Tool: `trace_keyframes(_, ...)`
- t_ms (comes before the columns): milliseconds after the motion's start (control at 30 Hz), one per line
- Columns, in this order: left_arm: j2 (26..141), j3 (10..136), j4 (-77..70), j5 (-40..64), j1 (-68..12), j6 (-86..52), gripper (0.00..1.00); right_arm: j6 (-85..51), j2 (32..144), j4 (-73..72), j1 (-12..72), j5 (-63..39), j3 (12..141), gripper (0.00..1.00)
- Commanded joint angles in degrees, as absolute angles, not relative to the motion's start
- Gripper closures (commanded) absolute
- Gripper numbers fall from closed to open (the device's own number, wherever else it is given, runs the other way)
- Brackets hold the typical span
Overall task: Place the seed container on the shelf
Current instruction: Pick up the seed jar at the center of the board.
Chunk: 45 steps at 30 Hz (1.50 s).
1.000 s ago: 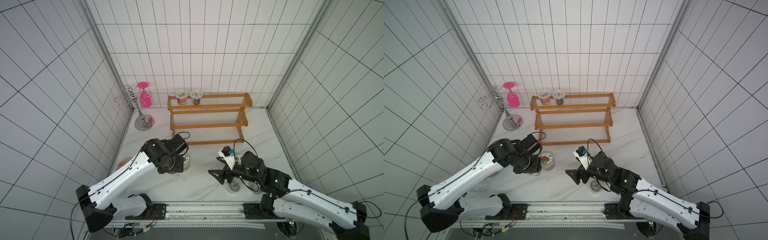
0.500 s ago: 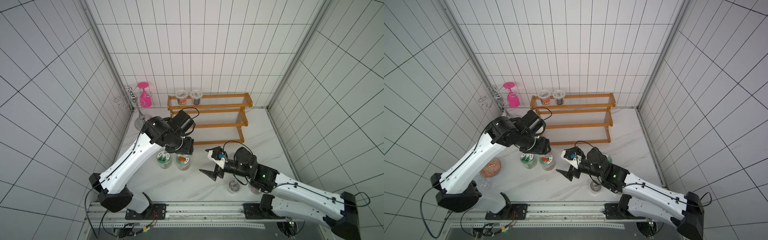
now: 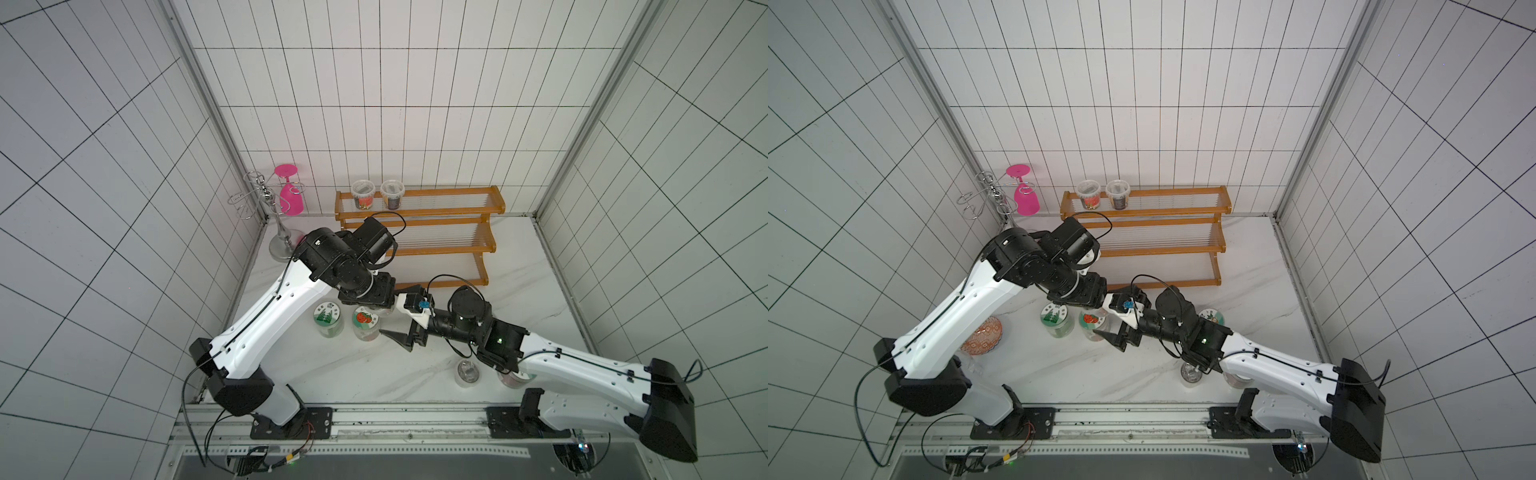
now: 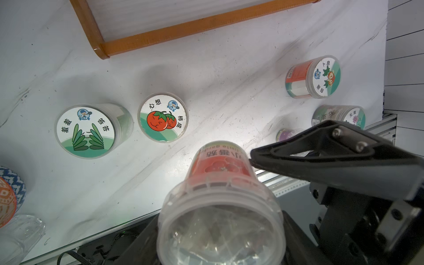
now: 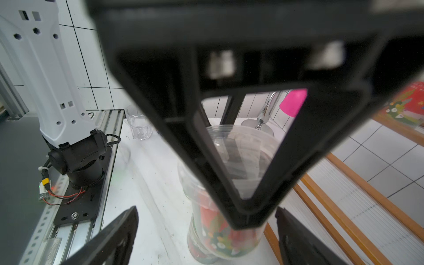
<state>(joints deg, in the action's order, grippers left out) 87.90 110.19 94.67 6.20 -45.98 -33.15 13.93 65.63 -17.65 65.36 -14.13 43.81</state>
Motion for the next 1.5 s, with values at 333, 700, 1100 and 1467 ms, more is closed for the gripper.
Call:
trace_keyframes(333,88.4,111.9,101.8,8.8,-46.1,-34.1,0.48,16.3,68.2,-23.2,65.9,-11.0,48.1,0.26)
trace_keyframes(700,88.3,112.1,101.6,8.8,-46.1,-34.4,0.48,16.8,68.4,-23.4,65.9,-11.6,47.7,0.38)
trace_keyframes(1100,86.1,109.8,96.8,9.7,-43.5,-33.1,0.26,15.1,68.0,-26.2,65.8,-12.0,46.4,0.5)
trace_keyframes(1467,76.1,103.8,82.9,11.7,-38.9,-31.0,0.02,11.4,66.4,-32.1,64.7,-10.6,43.1,0.51)
